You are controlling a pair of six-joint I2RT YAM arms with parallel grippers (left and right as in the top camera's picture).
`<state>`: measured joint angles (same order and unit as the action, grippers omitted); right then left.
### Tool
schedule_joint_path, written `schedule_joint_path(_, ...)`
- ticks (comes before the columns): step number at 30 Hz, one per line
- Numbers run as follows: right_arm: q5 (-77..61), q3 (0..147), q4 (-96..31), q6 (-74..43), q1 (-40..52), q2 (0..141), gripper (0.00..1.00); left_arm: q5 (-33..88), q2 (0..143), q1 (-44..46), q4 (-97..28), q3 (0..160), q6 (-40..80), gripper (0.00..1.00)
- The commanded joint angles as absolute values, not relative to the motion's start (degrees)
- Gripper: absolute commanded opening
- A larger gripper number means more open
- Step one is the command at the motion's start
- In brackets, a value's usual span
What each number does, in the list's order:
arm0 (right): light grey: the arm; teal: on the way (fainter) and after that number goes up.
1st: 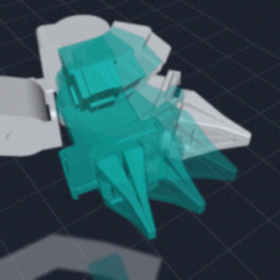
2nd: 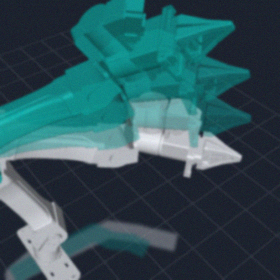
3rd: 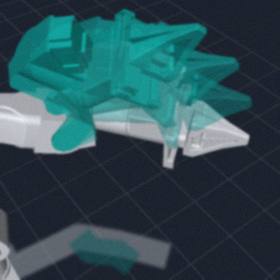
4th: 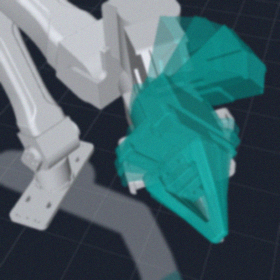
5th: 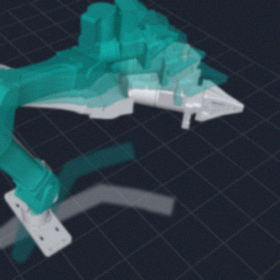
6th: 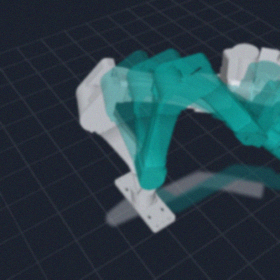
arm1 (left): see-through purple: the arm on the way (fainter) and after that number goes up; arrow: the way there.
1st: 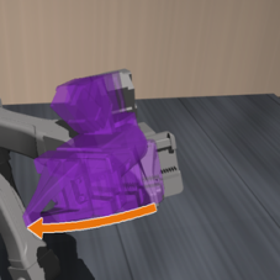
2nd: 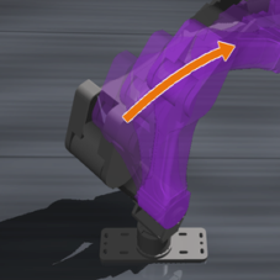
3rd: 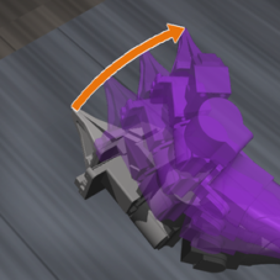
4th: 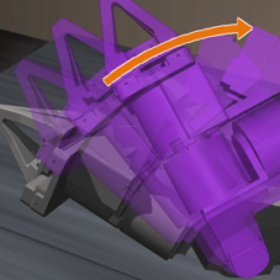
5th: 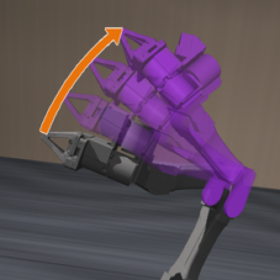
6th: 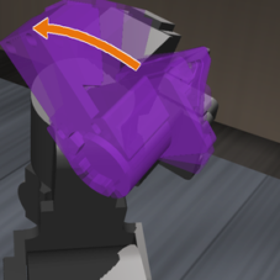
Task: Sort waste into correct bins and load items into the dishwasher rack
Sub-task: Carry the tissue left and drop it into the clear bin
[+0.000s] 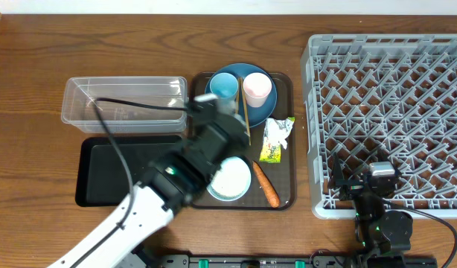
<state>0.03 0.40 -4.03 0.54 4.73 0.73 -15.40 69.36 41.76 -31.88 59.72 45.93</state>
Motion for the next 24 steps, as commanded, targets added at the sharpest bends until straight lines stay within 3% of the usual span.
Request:
schedule_joint_path(1, 0.2, 0.3, -4.3, 1.1, 3.7, 0.8, 0.99, -15.9, 69.7, 34.3, -33.0, 60.3, 41.0, 0.06)
schedule_joint_path(11, 0.2, 0.3, -4.3, 1.1, 3.7, 0.8, 0.99, -15.9, 77.1, 14.1, -27.3, 60.3, 35.1, 0.06)
schedule_joint_path(22, 0.2, 0.3, -4.3, 1.1, 3.7, 0.8, 0.99, -15.8, 91.7, 2.0, -19.7, 60.3, 33.0, 0.07)
schedule_joint_path(24, 0.2, 0.3, -4.3, 1.1, 3.7, 0.8, 0.99, -15.8, 92.6, 0.8, -19.0, 60.3, 33.0, 0.17)
